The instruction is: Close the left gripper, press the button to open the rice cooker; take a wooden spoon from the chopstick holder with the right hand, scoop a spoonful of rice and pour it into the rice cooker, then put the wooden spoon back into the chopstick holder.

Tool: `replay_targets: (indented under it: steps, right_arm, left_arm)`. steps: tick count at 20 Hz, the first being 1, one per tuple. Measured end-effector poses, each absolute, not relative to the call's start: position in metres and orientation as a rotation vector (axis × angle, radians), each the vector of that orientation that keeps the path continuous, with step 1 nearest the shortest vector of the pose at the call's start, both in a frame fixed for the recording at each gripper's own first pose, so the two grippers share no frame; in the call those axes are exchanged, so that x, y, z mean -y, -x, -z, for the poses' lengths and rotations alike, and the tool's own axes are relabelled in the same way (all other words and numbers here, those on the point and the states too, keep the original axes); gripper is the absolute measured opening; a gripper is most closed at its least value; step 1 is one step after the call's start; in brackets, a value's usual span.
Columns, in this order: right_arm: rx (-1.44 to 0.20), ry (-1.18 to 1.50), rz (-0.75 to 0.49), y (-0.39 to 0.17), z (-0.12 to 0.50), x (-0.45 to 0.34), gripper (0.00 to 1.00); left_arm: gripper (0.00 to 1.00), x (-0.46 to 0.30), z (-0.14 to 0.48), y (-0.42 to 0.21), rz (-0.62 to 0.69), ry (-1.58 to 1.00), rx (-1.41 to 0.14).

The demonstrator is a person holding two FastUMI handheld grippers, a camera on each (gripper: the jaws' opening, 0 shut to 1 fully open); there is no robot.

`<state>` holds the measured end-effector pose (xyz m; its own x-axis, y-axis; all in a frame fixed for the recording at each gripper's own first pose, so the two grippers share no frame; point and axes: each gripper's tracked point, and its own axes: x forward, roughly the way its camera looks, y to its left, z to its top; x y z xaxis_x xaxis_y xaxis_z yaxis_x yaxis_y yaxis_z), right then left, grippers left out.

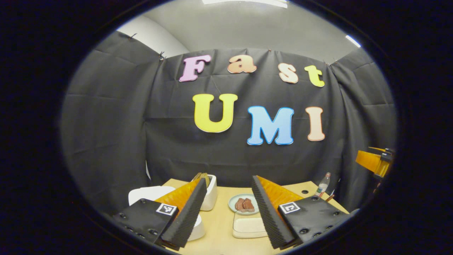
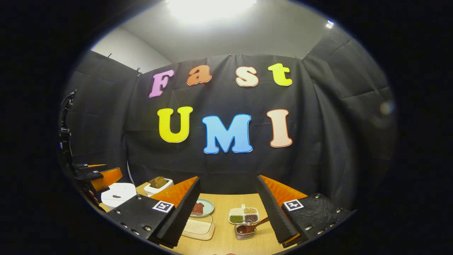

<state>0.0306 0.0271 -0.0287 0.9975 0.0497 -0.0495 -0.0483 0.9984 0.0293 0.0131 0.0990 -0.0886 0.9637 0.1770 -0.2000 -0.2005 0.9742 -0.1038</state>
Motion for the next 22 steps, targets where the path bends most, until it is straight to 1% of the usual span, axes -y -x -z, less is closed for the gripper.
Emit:
replay_targets:
  steps: [2, 5, 6, 7, 11, 12, 13, 15, 18, 19, 20, 21, 22]
  right_arm:
    - [-0.05, -0.027, -0.056, -0.035, 0.029, -0.032, 0.97]
    - [-0.063, -0.015, -0.062, -0.039, 0.037, -0.035, 0.97]
    - [-0.069, -0.012, -0.062, -0.04, 0.039, -0.036, 0.97]
    - [-0.076, -0.011, -0.061, -0.042, 0.042, -0.036, 0.97]
    - [-0.106, -0.007, -0.057, -0.044, 0.053, -0.037, 0.97]
    - [-0.111, -0.004, -0.056, -0.044, 0.054, -0.037, 0.97]
    - [-0.115, -0.002, -0.057, -0.044, 0.055, -0.037, 0.97]
    - [-0.12, 0.008, -0.058, -0.044, 0.057, -0.038, 0.97]
    - [-0.136, 0.008, -0.06, -0.044, 0.062, -0.039, 0.97]
    - [-0.142, 0.002, -0.061, -0.044, 0.063, -0.04, 0.97]
    - [-0.145, -0.001, -0.06, -0.045, 0.063, -0.04, 0.97]
    - [-0.148, 0.0, -0.056, -0.047, 0.064, -0.038, 0.97]
    - [-0.15, 0.0, -0.054, -0.049, 0.064, -0.036, 0.97]
  left_arm:
    - [0.75, -0.112, 0.118, -0.013, -0.184, 0.137, -0.274]
    - [0.23, -0.147, 0.16, -0.006, -0.239, 0.16, -0.383]
    - [0.12, -0.163, 0.169, -0.003, -0.268, 0.163, -0.415]
    - [0.09, -0.174, 0.183, -0.002, -0.284, 0.175, -0.439]
    - [0.09, -0.22, 0.22, 0.001, -0.321, 0.24, -0.528]
    - [0.07, -0.232, 0.23, 0.001, -0.335, 0.258, -0.557]
    - [0.09, -0.244, 0.241, -0.001, -0.344, 0.275, -0.579]
    - [0.09, -0.262, 0.262, -0.004, -0.369, 0.272, -0.651]
    - [0.09, -0.278, 0.282, -0.013, -0.382, 0.263, -0.703]
    - [0.11, -0.28, 0.291, -0.012, -0.386, 0.271, -0.72]
    - [0.09, -0.281, 0.299, -0.014, -0.389, 0.28, -0.733]
    - [0.11, -0.282, 0.308, -0.014, -0.391, 0.288, -0.745]
    - [0.09, -0.282, 0.317, -0.017, -0.391, 0.292, -0.762]
